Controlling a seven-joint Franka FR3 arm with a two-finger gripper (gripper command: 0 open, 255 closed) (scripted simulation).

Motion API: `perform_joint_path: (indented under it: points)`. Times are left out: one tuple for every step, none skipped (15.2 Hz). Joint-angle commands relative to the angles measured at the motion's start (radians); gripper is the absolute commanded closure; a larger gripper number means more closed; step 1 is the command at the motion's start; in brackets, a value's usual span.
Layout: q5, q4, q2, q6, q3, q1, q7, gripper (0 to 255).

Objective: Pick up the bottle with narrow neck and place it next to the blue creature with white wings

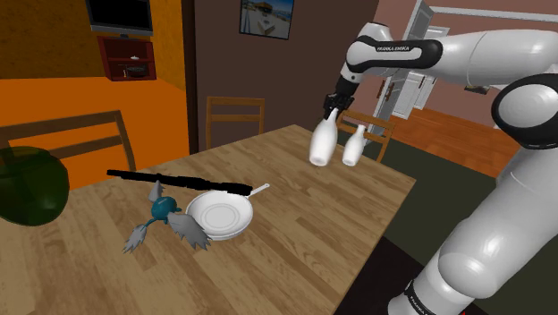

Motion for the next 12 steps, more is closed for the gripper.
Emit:
perform_joint_path:
  points:
    - [0.000,0.030,0.001,-0.029,-0.001,-0.001,-0.001,255]
    - [0.000,0.045,0.002,-0.042,-0.001,-0.001,0.000,255]
    - [0.001,0.060,0.004,-0.056,-0.001,-0.001,0.000,255]
    - [0.001,0.076,0.006,-0.070,-0.001,-0.001,0.000,255]
    - [0.001,0.092,0.008,-0.084,-0.001,-0.001,0.001,255]
    - [0.002,0.108,0.010,-0.098,-0.002,-0.001,0.001,255]
    - [0.002,0.125,0.013,-0.112,-0.002,-0.001,0.001,255]
    - [0.003,0.141,0.016,-0.126,-0.002,-0.001,0.001,255]
    - [0.004,0.159,0.019,-0.140,-0.002,-0.001,0.001,255]
    - [0.004,0.176,0.022,-0.154,-0.003,-0.001,0.001,255]
    - [0.005,0.194,0.026,-0.169,-0.003,-0.002,0.001,255]
    - [0.006,0.213,0.030,-0.183,-0.003,-0.002,0.001,255]
